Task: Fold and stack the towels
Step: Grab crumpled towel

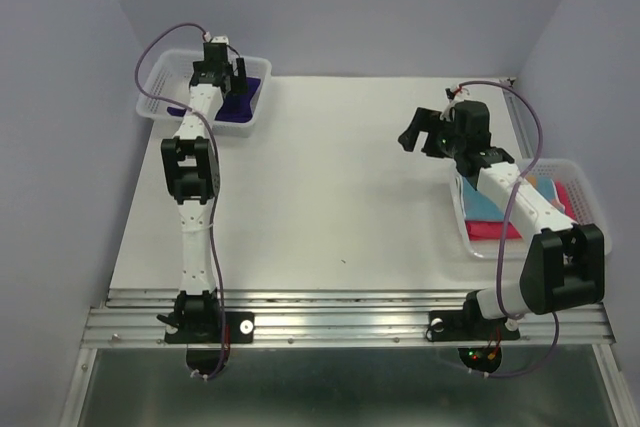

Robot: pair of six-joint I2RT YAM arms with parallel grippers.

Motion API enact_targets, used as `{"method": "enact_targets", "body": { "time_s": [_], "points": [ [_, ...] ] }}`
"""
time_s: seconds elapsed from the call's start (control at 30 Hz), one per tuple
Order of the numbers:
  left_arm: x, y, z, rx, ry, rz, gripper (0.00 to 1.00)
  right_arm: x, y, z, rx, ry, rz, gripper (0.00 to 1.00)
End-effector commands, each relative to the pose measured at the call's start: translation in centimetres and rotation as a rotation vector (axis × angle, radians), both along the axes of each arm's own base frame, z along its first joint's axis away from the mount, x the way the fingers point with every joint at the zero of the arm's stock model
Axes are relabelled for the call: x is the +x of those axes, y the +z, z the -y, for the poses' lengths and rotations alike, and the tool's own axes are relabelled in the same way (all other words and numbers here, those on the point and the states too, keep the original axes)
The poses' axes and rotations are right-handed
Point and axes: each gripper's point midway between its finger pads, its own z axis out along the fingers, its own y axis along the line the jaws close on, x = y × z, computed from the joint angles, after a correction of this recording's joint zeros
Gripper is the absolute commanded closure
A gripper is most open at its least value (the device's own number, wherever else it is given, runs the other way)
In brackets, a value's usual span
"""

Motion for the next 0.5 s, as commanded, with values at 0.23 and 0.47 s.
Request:
{"method": "enact_targets", "body": {
  "time_s": [0.23,0.47],
  "points": [
    [0.6,-3.1,1.4,-0.017,-0.117,-0.029,0.18,0.1,1.3,-0.5,0.011,0.023,0.073,0.00],
    [-0.1,-5.5,0.9,-0.019,-0.076,-0.079,0.98,0.0,1.3,-0.4,0.005,0.024,0.082,0.00]
  ]
}}
